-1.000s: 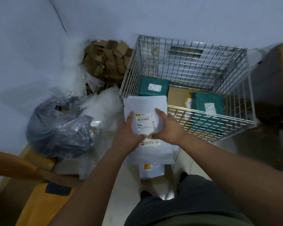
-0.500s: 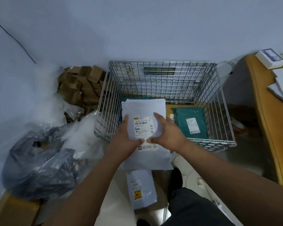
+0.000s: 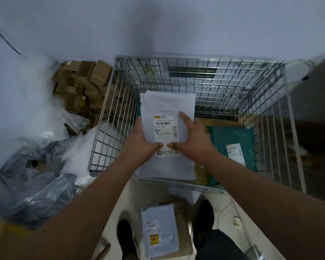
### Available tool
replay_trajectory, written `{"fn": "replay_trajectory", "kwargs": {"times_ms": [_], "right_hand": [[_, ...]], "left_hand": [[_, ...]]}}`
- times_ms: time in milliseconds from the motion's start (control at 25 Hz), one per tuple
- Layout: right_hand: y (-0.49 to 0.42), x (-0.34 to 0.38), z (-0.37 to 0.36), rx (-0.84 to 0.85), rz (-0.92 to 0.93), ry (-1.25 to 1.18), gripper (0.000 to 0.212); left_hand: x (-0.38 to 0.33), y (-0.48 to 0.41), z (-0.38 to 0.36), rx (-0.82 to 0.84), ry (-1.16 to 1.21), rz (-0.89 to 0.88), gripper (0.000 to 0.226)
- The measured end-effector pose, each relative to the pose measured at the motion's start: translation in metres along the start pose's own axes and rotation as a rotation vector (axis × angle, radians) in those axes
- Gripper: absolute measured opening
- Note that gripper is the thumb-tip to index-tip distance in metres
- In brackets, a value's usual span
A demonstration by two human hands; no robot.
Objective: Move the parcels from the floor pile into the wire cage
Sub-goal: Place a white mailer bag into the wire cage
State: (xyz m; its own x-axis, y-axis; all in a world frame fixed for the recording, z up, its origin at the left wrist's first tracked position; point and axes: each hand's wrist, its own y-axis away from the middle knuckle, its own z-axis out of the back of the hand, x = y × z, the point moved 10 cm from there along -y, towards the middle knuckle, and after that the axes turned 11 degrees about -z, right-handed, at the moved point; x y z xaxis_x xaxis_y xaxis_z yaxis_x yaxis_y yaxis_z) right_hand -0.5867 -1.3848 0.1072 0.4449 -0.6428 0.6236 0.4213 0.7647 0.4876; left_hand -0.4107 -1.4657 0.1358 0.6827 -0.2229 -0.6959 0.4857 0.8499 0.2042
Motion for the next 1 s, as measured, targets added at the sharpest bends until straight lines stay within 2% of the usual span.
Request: {"fn": "replay_trajectory", "kwargs": {"times_ms": [200, 400, 480, 680, 840, 1000], "right_hand": [[-0.079, -0.021, -0.064, -0.040, -0.047, 0.031, 0.113], [-0.141, -0.046, -0.167, -0.032, -0.108, 0.056, 0.116], [-0.156, -0.062, -0.204, -0.008, -0.125, 0.089, 0.116], [-0.203, -0.091, -0.283, 0.046, -0.148, 0.176, 0.120], [-0.229, -0.102, -0.333, 0.125, -0.149, 0.222, 0.130], [-0.252, -0.110, -0.376, 0.191, -0.122, 0.301, 0.138]], "left_hand": [[0.079, -0.069, -0.031, 0.091, -0.100, -0.020, 0.093], [0.185, -0.118, -0.071, 0.297, -0.274, -0.003, 0.083], [0.222, -0.127, -0.089, 0.367, -0.294, 0.035, 0.093], [0.296, -0.140, -0.142, 0.490, -0.285, 0.036, 0.138], [0.336, -0.156, -0.171, 0.575, -0.253, 0.054, 0.140], [0.392, -0.165, -0.186, 0.624, -0.336, 0.057, 0.146]]}}
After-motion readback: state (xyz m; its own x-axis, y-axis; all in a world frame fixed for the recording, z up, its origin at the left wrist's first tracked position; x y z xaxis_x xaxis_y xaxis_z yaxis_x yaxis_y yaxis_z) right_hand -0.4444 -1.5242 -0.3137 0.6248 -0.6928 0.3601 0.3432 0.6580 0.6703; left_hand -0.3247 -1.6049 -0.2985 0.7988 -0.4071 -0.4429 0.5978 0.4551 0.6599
